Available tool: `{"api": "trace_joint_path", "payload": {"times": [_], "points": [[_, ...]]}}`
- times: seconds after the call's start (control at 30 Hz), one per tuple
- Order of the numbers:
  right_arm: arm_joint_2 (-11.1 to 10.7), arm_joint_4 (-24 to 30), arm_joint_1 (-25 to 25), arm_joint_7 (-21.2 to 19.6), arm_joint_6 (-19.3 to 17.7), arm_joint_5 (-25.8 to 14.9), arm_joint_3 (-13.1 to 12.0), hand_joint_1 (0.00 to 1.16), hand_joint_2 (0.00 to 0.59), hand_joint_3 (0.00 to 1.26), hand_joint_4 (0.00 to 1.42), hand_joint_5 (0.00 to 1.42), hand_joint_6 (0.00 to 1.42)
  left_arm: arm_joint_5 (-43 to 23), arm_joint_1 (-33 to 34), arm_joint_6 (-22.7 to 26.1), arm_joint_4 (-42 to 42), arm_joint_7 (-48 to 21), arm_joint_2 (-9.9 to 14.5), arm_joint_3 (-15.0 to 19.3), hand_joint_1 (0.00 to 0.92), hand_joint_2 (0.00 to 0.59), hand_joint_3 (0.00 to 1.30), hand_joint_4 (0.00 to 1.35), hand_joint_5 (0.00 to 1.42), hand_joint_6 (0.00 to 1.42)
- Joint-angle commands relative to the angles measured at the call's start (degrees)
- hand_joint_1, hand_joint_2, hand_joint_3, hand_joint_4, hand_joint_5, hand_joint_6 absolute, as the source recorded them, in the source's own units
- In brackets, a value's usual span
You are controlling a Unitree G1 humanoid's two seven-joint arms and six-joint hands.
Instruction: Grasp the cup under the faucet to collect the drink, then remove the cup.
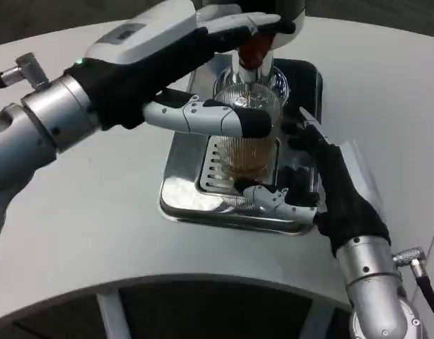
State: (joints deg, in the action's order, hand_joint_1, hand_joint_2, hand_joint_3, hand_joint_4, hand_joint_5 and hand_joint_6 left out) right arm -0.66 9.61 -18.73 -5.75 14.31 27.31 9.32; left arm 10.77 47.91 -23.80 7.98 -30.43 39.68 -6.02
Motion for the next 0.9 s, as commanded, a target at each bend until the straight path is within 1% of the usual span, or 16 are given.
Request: {"api": "trace_joint_path", "payload": {"times": [0.03, 0.13, 0.33, 0.57, 0.9], "points": [[-0.21, 0.34, -0.08, -1.32, -1.8, -0.71, -0.67, 0.88, 0.163, 0.11, 0.17, 0.2, 0.22, 2.55, -1.64, 0.62, 1.6, -1.79, 0.07, -2.09, 0.0, 0.014, 0.24, 0.1, 0.18, 0.0], [-0.09, 0.26, -0.11, -1.88, -2.95, -1.23, -1.06, 0.88, 0.163, 0.1, 0.17, 0.2, 0.23, 2.77, -1.51, 0.61, 1.8, -1.55, -0.14, -2.15, 0.0, 0.014, 0.24, 0.1, 0.18, 0.0], [0.59, -1.89, -0.26, -3.21, -5.01, -2.45, -1.31, 0.88, 0.163, 0.1, 0.18, 0.2, 0.23, 2.94, -1.4, 0.58, 2.03, -1.33, -0.26, -2.25, 0.0, 0.013, 0.24, 0.1, 0.18, 0.0], [1.68, -7.63, -0.93, -6.92, -12.31, -5.1, -1.7, 0.88, 0.163, 0.1, 0.18, 0.21, 0.25, 3.16, -1.02, 0.4, 2.7, -0.95, -0.66, -2.45, 0.0, 0.013, 0.24, 0.1, 0.18, 0.0], [3.27, -14.91, -2.9, -10.27, -18.68, -7.7, -2.33, 0.89, 0.165, 0.1, 0.2, 0.22, 0.26, 3.53, -0.16, 0.32, 3.81, -0.33, -1.25, -2.93, 0.0, 0.013, 0.24, 0.1, 0.18, 0.0]]}}
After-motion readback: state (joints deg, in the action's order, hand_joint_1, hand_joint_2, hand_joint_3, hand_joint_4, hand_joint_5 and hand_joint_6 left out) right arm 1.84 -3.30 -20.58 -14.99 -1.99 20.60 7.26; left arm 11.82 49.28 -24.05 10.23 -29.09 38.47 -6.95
